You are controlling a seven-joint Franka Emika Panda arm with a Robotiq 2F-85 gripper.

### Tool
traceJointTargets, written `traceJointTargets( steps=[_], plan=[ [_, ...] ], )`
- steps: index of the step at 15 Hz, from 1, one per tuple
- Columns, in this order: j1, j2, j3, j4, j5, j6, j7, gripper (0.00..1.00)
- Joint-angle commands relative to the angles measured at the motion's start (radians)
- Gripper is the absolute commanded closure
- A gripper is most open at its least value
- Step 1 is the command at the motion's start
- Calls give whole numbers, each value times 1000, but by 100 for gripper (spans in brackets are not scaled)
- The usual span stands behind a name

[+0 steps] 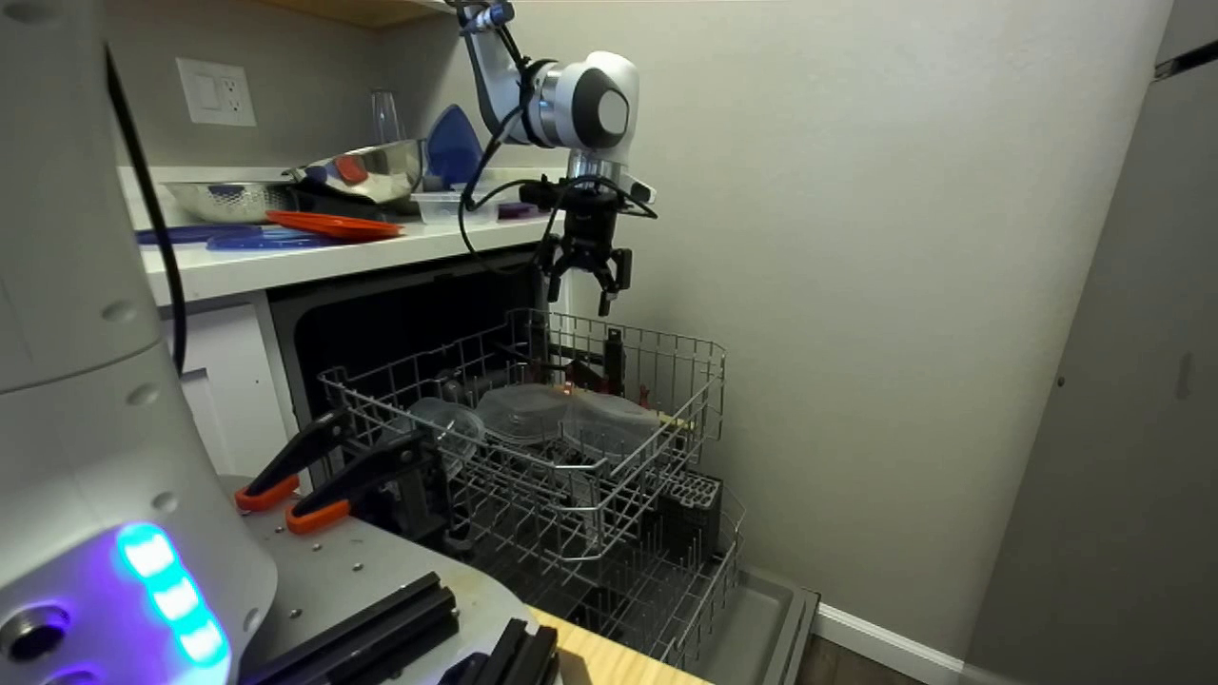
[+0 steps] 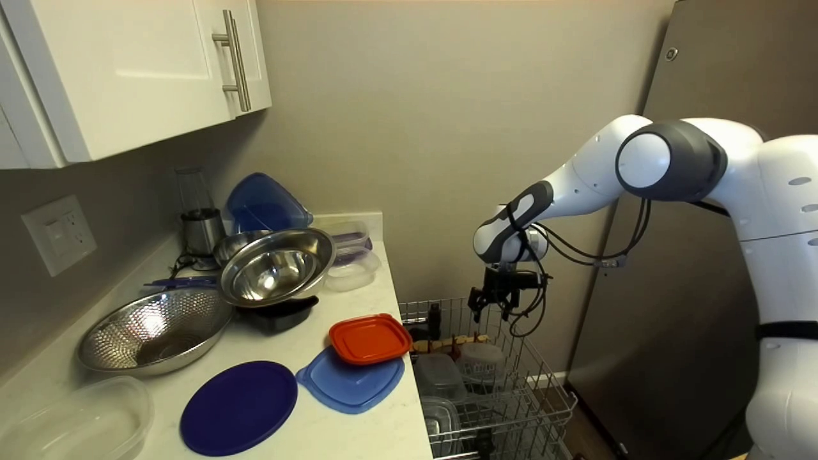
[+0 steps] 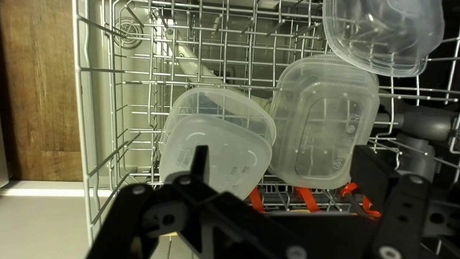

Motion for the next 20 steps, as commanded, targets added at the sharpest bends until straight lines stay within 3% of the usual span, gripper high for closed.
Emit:
traceJointTargets(
  steps=[1,5,11,16,20],
  plan=[
    [-14,15,14,4,16,15,-43,0],
    [-79,129,120,83,108,38,-234,0],
    [-159,281,241,183,179,-116,-464,0],
    [-188,416,283,277,193,-286,-596,0],
    [-173,518,289,367,186,-369,-655,0]
  ],
)
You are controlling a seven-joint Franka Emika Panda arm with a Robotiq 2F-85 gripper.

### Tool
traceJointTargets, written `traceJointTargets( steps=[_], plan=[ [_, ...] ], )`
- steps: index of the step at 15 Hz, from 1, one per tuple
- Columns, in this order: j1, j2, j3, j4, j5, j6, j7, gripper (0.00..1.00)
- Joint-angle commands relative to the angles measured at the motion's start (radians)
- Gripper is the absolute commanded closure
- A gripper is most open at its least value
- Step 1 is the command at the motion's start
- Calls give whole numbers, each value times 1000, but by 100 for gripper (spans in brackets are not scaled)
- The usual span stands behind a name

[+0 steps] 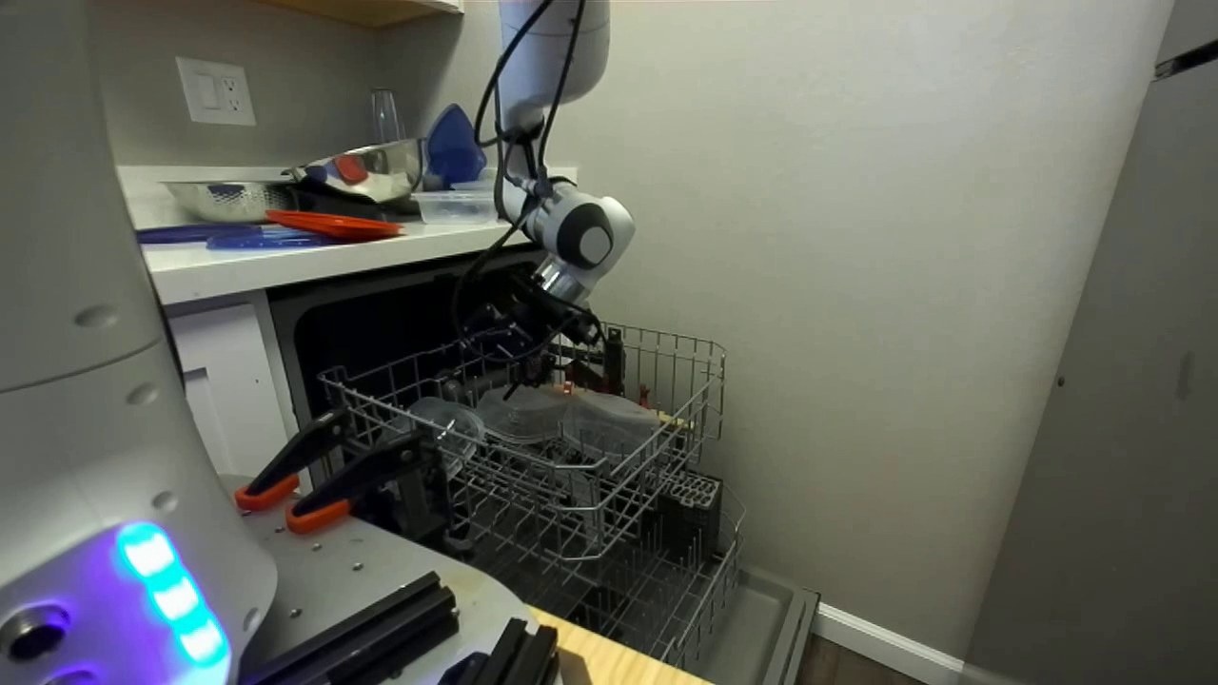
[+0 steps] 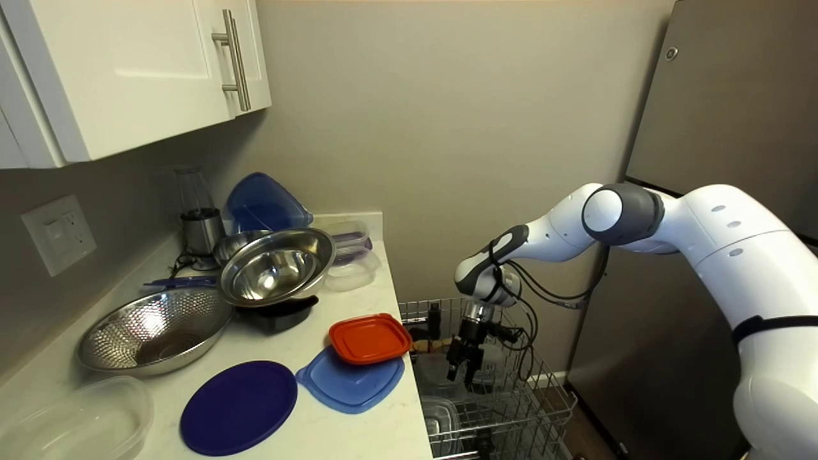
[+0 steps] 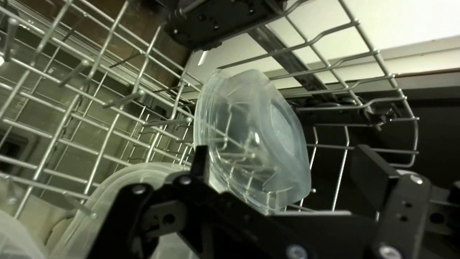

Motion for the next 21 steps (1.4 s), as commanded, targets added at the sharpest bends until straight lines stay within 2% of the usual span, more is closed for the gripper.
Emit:
traceJointTargets(
  steps=[1,6,11,14,21],
  plan=[
    [-6,90,19,92,21,-74,-72,0],
    [9,171,13,184,18,-108,-79,0],
    [47,216,7,236,2,-89,-58,0],
    [82,231,5,246,-7,-63,-52,0],
    [162,220,-49,218,-48,-6,2,0]
  ],
)
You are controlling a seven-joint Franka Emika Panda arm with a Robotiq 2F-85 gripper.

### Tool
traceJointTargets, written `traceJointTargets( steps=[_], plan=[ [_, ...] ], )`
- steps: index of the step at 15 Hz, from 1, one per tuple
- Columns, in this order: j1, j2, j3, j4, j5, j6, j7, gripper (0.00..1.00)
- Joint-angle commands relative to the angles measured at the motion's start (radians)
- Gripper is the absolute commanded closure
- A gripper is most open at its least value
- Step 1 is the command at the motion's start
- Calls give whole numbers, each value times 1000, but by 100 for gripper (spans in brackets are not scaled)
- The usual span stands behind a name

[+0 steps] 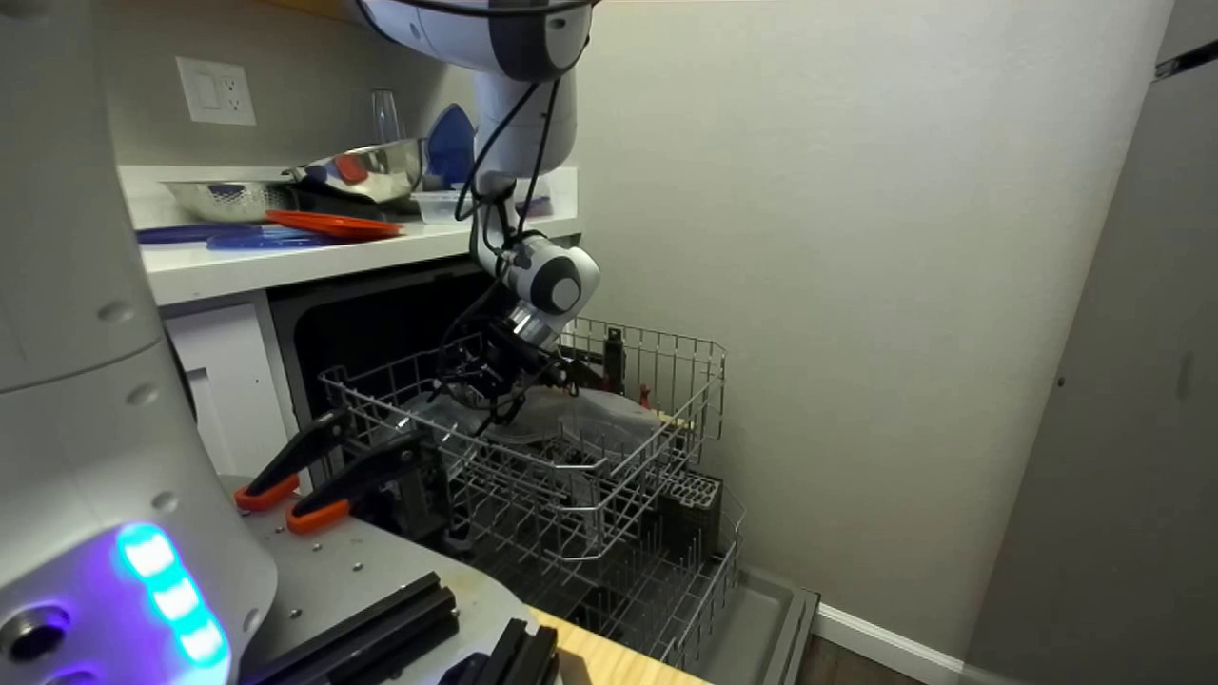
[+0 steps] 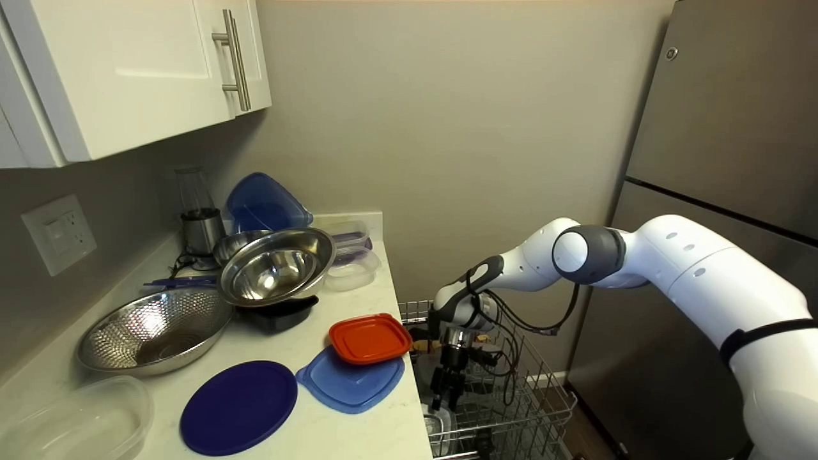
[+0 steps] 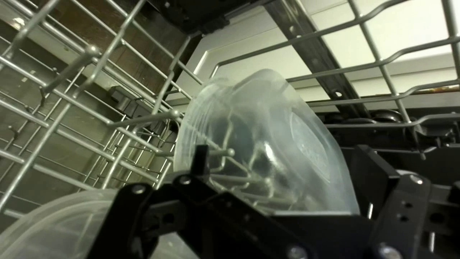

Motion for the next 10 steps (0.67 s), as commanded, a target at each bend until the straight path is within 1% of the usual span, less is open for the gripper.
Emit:
traceJointTargets(
  steps=[1,3,6,7,10],
  plan=[
    [28,-16,-22,-28,-39,64,40,0],
    [38,-38,-35,-55,-58,94,59,0],
    [69,-98,-76,-129,-69,159,88,0],
    [68,-106,-70,-140,-101,179,111,0],
    [93,-169,-85,-211,-164,244,159,0]
  ],
)
